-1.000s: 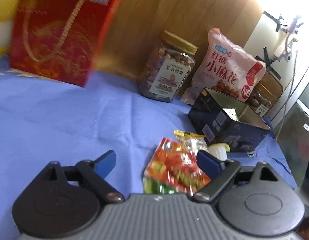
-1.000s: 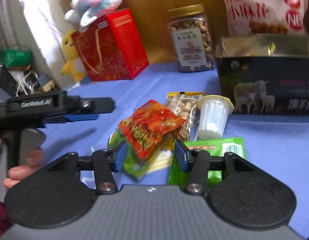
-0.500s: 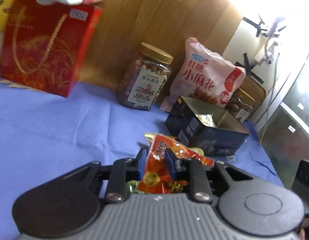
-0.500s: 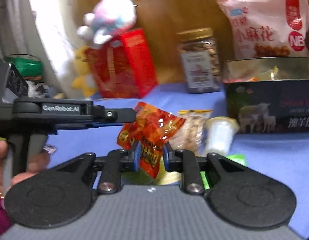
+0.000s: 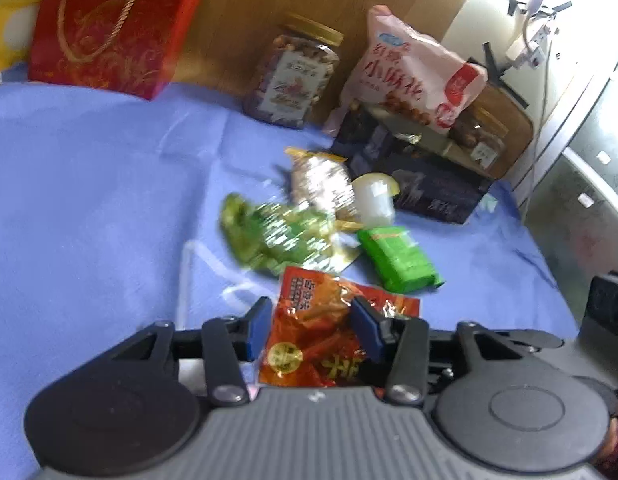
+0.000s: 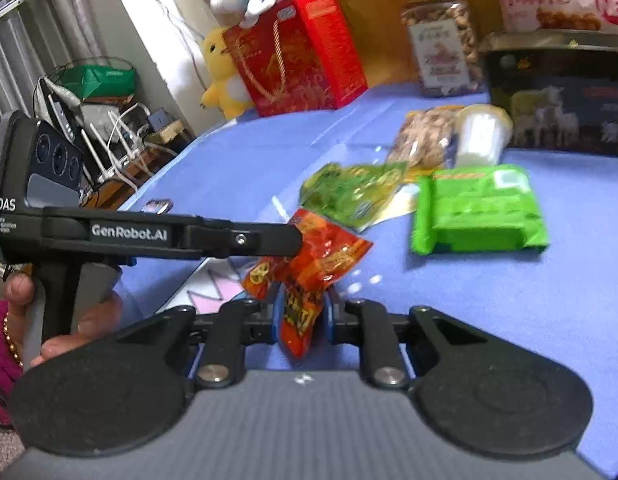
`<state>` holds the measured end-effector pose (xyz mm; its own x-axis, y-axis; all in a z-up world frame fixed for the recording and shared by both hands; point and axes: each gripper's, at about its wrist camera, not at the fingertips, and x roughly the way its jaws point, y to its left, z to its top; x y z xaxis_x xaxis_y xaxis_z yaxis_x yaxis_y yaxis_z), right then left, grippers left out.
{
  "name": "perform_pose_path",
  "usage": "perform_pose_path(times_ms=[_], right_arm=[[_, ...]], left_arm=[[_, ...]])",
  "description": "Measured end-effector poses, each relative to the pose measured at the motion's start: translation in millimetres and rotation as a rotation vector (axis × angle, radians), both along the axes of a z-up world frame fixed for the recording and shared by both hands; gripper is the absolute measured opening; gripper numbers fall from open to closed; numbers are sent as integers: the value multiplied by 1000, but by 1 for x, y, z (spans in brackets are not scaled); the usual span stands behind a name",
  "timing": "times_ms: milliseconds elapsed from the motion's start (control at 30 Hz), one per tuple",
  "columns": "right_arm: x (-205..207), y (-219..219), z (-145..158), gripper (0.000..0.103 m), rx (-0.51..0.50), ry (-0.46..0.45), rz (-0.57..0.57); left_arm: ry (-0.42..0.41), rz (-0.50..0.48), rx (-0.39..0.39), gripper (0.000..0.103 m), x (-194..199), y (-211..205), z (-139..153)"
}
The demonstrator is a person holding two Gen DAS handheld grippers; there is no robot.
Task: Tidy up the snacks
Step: 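Carry the red packet into the tin box and open the left tool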
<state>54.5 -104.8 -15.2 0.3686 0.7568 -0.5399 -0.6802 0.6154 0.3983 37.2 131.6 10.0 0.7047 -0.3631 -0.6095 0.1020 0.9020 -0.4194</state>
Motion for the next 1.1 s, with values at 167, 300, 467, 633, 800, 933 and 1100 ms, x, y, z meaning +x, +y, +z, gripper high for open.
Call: perform_pose_path(times_ms=[167, 300, 467, 633, 800, 933, 1100], right_arm=[[22, -30, 35, 22, 72, -118, -85], [62, -52, 66, 22, 104, -227, -196], [118, -72, 71, 22, 40, -295, -344], [156, -88, 56, 23, -87, -322, -461], [162, -99, 43, 47, -188, -390, -573], [145, -120, 47, 47, -108, -416, -663], [93, -122, 48, 47, 71, -363, -574]], left_arm=[[-133, -76, 59, 42, 39, -33, 52], [-249, -132, 86, 42, 99, -67, 89], [-226, -185, 68, 41, 176, -109, 91], [-136, -235, 92, 40, 234, -152, 63], [-89, -240, 117, 44, 245, -165, 47], [-147, -256, 44, 46, 215, -136, 67], [-243, -182, -42, 53, 142, -61, 80]])
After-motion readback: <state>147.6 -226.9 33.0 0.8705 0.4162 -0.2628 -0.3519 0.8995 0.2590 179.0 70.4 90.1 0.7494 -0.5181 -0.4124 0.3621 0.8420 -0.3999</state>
